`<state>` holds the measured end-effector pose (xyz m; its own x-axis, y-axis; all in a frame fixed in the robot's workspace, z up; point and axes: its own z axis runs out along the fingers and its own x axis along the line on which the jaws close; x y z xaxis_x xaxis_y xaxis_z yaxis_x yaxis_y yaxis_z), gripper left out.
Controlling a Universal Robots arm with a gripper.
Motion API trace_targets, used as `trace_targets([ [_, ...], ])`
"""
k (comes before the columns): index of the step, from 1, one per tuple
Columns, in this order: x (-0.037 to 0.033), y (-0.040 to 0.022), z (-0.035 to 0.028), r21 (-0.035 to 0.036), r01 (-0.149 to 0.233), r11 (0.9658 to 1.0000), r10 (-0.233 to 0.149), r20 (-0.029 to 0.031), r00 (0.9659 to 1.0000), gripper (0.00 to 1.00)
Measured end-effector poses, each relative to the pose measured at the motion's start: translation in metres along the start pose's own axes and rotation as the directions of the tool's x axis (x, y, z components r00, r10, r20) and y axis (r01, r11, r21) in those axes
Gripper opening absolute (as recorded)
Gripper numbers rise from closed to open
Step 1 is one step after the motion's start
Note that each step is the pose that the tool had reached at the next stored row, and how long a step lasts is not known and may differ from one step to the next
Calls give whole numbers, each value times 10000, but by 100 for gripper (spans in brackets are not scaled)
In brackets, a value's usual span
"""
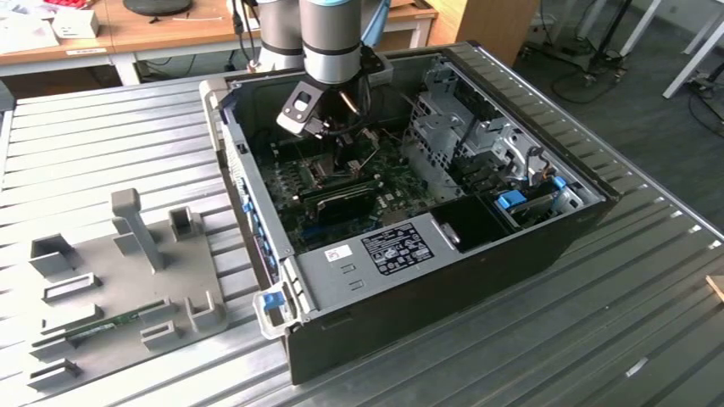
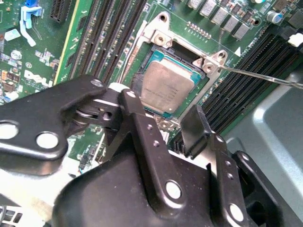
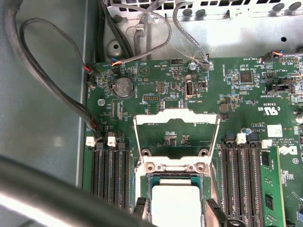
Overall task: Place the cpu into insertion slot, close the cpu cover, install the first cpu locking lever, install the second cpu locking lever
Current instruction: 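Place the cpu into insertion slot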
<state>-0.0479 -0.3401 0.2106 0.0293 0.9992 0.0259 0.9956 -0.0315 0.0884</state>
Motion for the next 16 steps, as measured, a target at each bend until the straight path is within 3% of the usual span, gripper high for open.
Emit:
trace_targets([
  [1, 0, 0, 0, 0, 0, 10000, 0, 1, 10000, 59],
  [4, 0, 0, 0, 0, 0, 10000, 0, 1, 10000, 40],
  [7, 0, 0, 0, 0, 0, 10000, 0, 3, 10000, 35],
  [12, 0, 0, 0, -1, 1, 10000, -1, 5, 10000, 11],
  [16, 0, 0, 0, -1, 1, 10000, -1, 7, 10000, 10],
])
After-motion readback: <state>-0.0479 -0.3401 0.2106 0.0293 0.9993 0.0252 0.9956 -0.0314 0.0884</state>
